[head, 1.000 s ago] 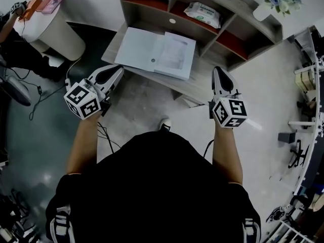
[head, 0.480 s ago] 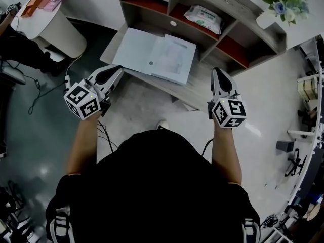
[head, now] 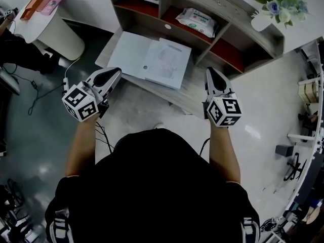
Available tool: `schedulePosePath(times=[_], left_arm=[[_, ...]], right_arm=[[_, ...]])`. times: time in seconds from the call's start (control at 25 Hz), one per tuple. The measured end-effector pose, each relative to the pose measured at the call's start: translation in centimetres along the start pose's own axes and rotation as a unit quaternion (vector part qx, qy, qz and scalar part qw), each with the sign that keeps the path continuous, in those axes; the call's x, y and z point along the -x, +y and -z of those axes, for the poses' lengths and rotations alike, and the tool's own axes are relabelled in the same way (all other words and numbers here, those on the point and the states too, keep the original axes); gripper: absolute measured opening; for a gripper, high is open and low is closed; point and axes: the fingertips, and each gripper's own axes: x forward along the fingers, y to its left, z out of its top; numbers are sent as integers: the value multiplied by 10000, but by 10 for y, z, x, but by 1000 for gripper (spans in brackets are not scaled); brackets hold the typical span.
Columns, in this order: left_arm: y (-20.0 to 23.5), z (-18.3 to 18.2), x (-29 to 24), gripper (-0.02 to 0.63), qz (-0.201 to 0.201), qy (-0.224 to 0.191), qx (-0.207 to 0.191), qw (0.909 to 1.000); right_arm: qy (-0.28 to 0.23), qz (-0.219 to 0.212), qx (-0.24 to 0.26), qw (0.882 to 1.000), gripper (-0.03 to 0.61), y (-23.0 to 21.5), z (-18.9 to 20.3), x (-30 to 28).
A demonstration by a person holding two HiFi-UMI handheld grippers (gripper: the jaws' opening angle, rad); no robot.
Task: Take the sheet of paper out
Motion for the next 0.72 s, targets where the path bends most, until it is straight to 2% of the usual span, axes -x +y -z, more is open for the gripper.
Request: schedulePosePath(times=[0.44,0.72], left_arm=[[-5,3,-14,21,-123,200,-33,9997],[-14,-3,-14,21,-111,175,-111,9997]], right_arm=[[33,-182,-39,9998,23,-13,4,-10],[34,-260,50,9996,23,-12,-1,-7]])
